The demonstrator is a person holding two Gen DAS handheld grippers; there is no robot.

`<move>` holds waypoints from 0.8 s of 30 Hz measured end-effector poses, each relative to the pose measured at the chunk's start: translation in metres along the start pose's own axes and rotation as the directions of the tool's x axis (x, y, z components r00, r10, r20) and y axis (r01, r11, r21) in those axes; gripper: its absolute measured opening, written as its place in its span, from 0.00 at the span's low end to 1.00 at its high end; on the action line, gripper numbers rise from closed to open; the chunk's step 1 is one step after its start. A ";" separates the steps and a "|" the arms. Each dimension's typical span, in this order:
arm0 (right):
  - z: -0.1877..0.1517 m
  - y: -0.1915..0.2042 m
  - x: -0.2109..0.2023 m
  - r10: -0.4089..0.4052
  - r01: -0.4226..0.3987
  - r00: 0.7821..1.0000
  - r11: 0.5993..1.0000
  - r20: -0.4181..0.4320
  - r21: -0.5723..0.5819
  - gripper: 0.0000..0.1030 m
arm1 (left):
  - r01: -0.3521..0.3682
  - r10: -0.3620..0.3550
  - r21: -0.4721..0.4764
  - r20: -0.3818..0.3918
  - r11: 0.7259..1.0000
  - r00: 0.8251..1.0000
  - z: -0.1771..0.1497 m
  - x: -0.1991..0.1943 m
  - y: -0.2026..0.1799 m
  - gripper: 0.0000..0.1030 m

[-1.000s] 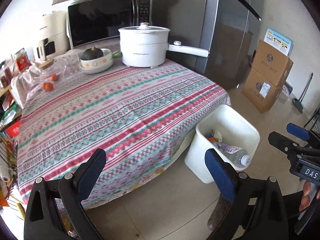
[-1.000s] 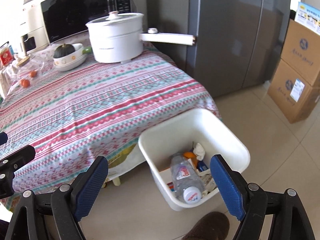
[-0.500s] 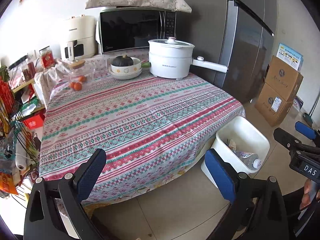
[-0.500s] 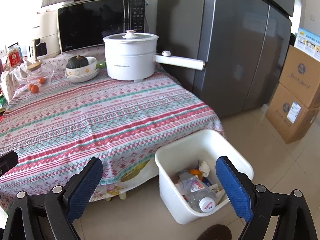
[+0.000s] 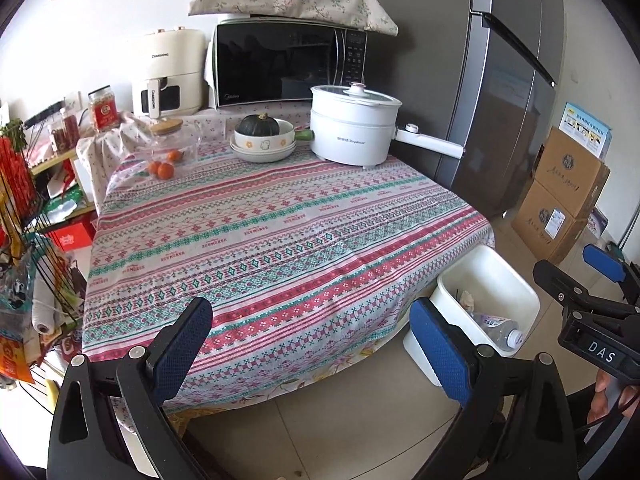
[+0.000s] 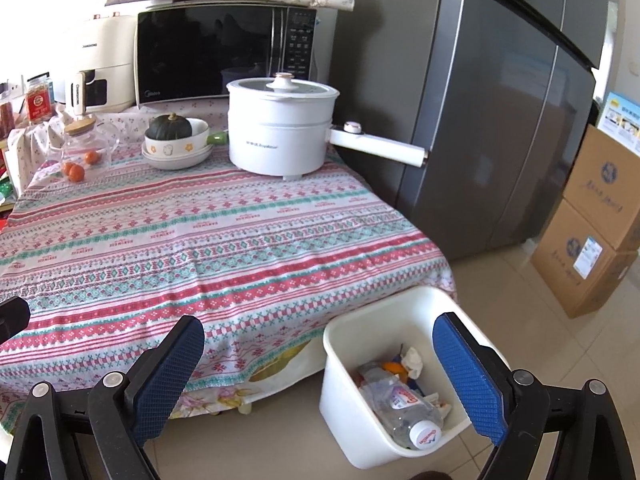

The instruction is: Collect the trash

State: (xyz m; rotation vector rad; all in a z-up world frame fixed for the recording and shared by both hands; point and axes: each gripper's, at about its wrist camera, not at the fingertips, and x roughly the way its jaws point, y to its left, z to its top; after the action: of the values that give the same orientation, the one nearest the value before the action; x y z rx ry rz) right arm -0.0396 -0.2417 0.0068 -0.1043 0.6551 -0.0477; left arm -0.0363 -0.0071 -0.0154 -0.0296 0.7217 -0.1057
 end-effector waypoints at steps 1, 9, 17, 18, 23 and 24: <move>0.000 0.001 0.000 -0.001 0.001 1.000 1.000 0.000 -0.001 0.93 | 0.000 0.000 0.000 0.001 1.000 1.000 0.000 0.000 0.000 0.97; 0.000 -0.004 0.001 -0.012 0.012 1.000 1.000 -0.003 0.025 0.93 | -0.004 0.004 0.007 0.000 1.000 1.000 -0.001 -0.001 -0.003 0.97; 0.000 -0.004 0.001 -0.027 0.027 1.000 0.999 0.000 0.020 0.96 | -0.014 0.013 0.023 0.016 1.000 1.000 -0.001 -0.002 -0.009 0.98; 0.000 -0.004 0.000 -0.031 0.031 1.000 0.999 0.001 0.023 0.96 | -0.015 0.014 0.023 0.016 1.000 1.000 -0.001 -0.002 -0.010 0.98; 0.001 -0.006 -0.001 -0.026 0.027 1.000 0.999 -0.001 0.036 0.99 | -0.018 0.018 0.026 0.016 0.999 1.000 -0.001 -0.003 -0.010 0.99; 0.001 -0.006 0.000 -0.029 0.029 1.000 0.999 -0.001 0.036 0.99 | -0.019 0.018 0.026 0.015 0.999 1.000 -0.001 -0.002 -0.009 0.99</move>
State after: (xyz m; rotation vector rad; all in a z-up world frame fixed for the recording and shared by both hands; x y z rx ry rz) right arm -0.0392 -0.2471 0.0086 -0.0786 0.6531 -0.0872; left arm -0.0397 -0.0160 -0.0143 0.0012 0.7053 -0.0971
